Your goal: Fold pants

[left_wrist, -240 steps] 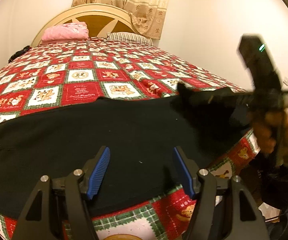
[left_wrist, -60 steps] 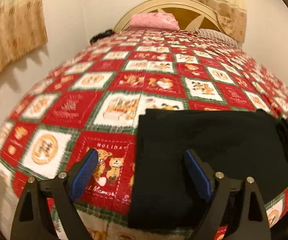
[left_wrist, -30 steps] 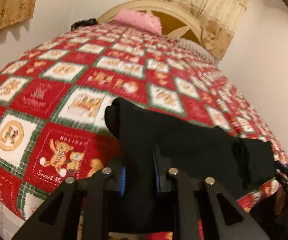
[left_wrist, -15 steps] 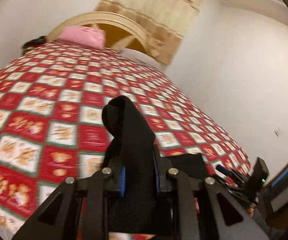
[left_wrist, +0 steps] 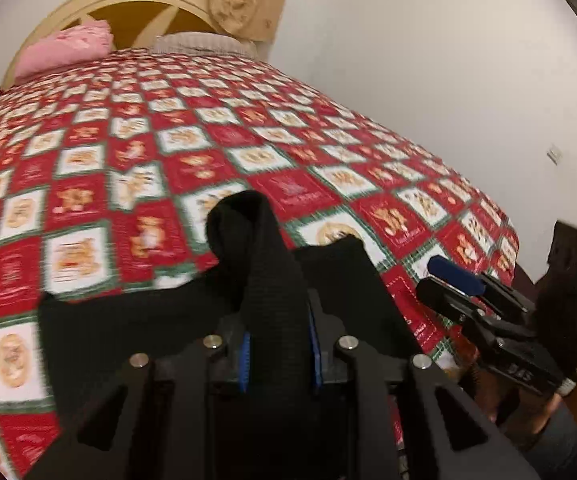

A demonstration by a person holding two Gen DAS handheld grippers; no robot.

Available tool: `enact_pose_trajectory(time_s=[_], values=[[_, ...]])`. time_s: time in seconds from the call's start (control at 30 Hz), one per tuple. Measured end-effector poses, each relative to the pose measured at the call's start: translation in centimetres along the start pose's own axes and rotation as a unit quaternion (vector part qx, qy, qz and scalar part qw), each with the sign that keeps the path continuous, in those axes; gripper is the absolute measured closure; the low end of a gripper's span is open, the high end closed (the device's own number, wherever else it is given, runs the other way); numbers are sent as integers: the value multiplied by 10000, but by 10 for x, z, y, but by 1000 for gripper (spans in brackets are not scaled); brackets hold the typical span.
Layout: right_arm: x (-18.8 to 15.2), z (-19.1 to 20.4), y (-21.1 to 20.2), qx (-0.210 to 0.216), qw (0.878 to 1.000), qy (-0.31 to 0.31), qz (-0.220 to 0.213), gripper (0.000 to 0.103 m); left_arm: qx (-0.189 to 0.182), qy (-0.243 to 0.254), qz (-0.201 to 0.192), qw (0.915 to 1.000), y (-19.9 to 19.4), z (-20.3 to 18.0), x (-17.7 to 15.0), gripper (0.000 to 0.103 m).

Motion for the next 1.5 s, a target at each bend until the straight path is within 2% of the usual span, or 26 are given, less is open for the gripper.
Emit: enact_pose_trajectory(time_s=[0.07, 0.13, 0.17, 0.2, 0.3, 0.33, 0.37, 0.4, 0.47, 0.57, 0.63, 0.67, 0.7, 0.83, 0.93, 0.97, 1.07, 1.17, 1.23, 1.33, 1.4, 1.47, 1.5], values=[[-2, -3, 1, 0, 10000, 52, 14, 48, -45, 127, 159, 9998, 10, -10, -8, 73], [-3, -6, 0, 66, 9999, 158, 7, 48, -244, 257, 50, 9994, -1, -22, -14, 67], [-3, -7, -1, 126, 9997, 222, -15, 48, -293, 323, -17, 9990, -5, -25, -15, 58], [-2, -7, -3, 150, 9996, 252, -40, 48, -282, 406, -146, 9987, -14, -27, -16, 50], [4, -4, -11, 151, 9992, 304, -197, 48, -246, 572, -699, 9956, -53, -21, -18, 35], [7, 1, -15, 176, 9991, 270, -273, 48, -193, 582, -905, 9940, -67, -14, -19, 32], [9, 6, -16, 217, 9990, 234, -300, 48, -87, 560, -1083, 9925, -77, -5, -18, 26], [12, 15, -17, 301, 9990, 164, -297, 48, 73, 510, -1259, 9907, -86, 6, -17, 17], [12, 33, -12, 493, 9987, 17, -144, 47, 488, 399, -1562, 9857, -97, 33, -17, 6], [5, 58, -1, 505, 9983, -256, 106, 47, 1008, 267, -1476, 9835, -87, 66, -23, 6], [0, 68, 7, 355, 9975, -556, 268, 47, 1229, 106, -1414, 9822, -80, 87, -29, 6], [-2, 68, 10, 292, 9975, -559, 327, 58, 1249, 62, -1364, 9827, -77, 91, -33, 6], [-4, 65, 13, 342, 9975, -483, 385, 95, 1262, 5, -1303, 9834, -73, 96, -37, 6], [-12, 49, 12, 314, 9972, -312, 603, 94, 1323, -85, -1092, 9851, -60, 108, -50, 5], [-30, 30, 21, 186, 9952, -193, 946, 94, 1485, -57, -785, 9858, -41, 117, -61, 5], [-37, 26, 26, 215, 9940, -164, 1057, 94, 1410, -102, -747, 9871, -39, 117, -65, 5], [-36, 26, 22, 188, 9943, -258, 1014, 94, 1294, -256, -759, 9883, -41, 119, -67, 4], [-33, 31, 19, -12, 9933, -524, 1025, 94, 1391, -220, -843, 9864, -49, 119, -65, 4], [-30, 31, 16, -91, 9941, -474, 971, 85, 1395, -247, -946, 9854, -56, 119, -63, 4], [-2, 43, 2, -304, 9954, -777, 480, 80, 1486, -304, -1107, 9822, -63, 124, -58, 4], [15, 61, 2, -41, 9950, -962, 249, 54, 1478, -349, -1154, 9816, -63, 125, -54, 4], [28, 76, 11, 441, 9942, -973, 157, 49, 1478, -298, -1112, 9823, -60, 122, -52, 4], [31, 78, 18, 501, 9940, -951, 179, 49, 1510, -249, -1100, 9821, -58, 121, -52, 4]])
Point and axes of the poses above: each gripper's, at about its wrist camera, not at the fingertips, and y roughly the way its jaws point, z to its left, x to its top, the point moved 8 cm from there along y, roughly the way its jaws point, and after that the axes turned 11 degrees about -y, right-handed, at the moved point
